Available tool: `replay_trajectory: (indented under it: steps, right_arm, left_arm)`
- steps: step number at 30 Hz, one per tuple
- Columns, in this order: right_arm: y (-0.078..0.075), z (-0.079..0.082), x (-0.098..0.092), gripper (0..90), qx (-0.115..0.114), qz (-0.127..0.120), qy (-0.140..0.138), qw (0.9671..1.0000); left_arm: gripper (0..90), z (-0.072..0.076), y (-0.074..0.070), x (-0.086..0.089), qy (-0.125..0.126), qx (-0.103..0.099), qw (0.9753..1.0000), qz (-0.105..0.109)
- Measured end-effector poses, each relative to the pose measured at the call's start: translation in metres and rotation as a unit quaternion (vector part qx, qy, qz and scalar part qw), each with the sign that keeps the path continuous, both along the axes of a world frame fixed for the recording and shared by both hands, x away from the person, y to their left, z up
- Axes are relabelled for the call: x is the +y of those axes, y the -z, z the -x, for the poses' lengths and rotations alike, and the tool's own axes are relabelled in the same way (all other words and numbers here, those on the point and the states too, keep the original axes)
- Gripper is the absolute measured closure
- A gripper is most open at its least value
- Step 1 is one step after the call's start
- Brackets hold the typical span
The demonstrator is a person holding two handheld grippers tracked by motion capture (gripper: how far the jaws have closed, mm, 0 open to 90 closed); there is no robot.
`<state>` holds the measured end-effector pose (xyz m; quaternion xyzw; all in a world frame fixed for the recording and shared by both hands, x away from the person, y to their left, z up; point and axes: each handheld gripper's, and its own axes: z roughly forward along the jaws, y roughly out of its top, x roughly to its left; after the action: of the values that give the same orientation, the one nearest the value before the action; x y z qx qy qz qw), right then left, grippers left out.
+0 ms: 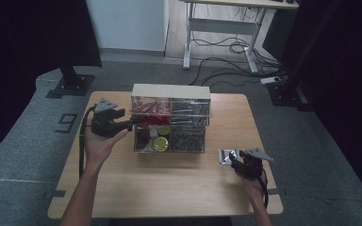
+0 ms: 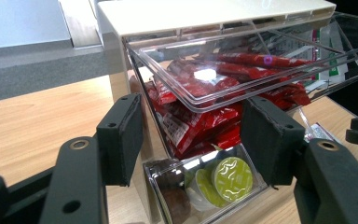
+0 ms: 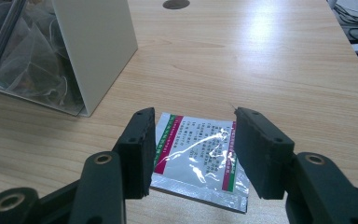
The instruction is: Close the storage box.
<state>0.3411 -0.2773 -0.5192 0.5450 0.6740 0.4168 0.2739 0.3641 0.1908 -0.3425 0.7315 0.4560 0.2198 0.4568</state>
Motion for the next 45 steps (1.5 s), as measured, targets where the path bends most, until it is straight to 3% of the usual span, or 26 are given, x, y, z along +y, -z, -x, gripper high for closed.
replay_trajectory:
  steps: [20,30,35,40,45]
  right_arm:
    - [0.001,0.0,0.0,48.5,-0.001,0.0,0.001,1.0]
    - [0.0,0.002,0.001,48.5,-0.006,0.0,-0.004,1.0]
    - [-0.001,0.003,0.005,48.0,-0.011,0.0,-0.014,0.9998]
    - [-0.001,0.003,0.007,47.4,-0.015,-0.001,-0.023,0.9996]
    - [-0.001,0.004,0.008,46.8,-0.016,-0.002,-0.031,0.9994]
  left_arm:
    - [39.9,0.002,0.008,0.002,0.002,0.007,1.0,0.005]
    - [39.8,0.013,0.015,0.009,0.005,0.006,1.0,0.003]
    - [39.7,0.019,0.023,0.016,0.003,0.01,0.9999,0.004]
    - [39.6,0.025,0.035,0.022,0.012,0.02,0.9996,0.019]
    - [39.6,0.03,0.052,0.026,0.01,0.03,0.9992,0.023]
